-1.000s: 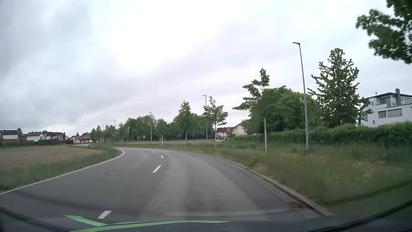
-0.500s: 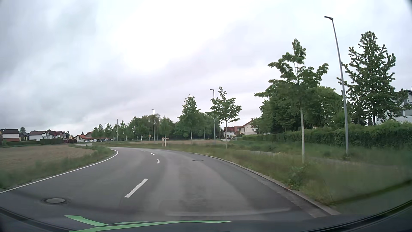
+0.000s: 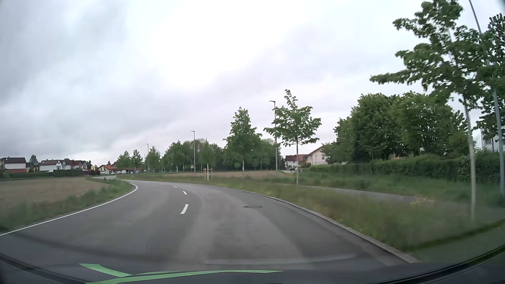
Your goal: Follow the waypoints while adhering to traffic rules and regulations
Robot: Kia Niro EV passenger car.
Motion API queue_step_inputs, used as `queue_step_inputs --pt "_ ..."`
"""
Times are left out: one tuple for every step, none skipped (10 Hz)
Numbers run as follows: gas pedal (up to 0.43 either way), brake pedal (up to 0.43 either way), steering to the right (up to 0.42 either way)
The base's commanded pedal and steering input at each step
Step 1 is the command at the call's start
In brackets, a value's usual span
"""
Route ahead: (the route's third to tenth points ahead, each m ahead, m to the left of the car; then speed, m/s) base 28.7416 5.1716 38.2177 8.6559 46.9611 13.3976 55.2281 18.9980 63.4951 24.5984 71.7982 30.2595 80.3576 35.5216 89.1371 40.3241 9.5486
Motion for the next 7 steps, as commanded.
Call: queue_step_inputs --pt "0.059 0.0 -0.044" --pt "0.059 0.0 -0.046" --pt "0.059 0.0 -0.048" --pt "0.059 0.0 -0.05" --pt "0.059 0.0 -0.052" --pt "0.059 0.0 -0.054" --pt "0.059 0.0 -0.055"
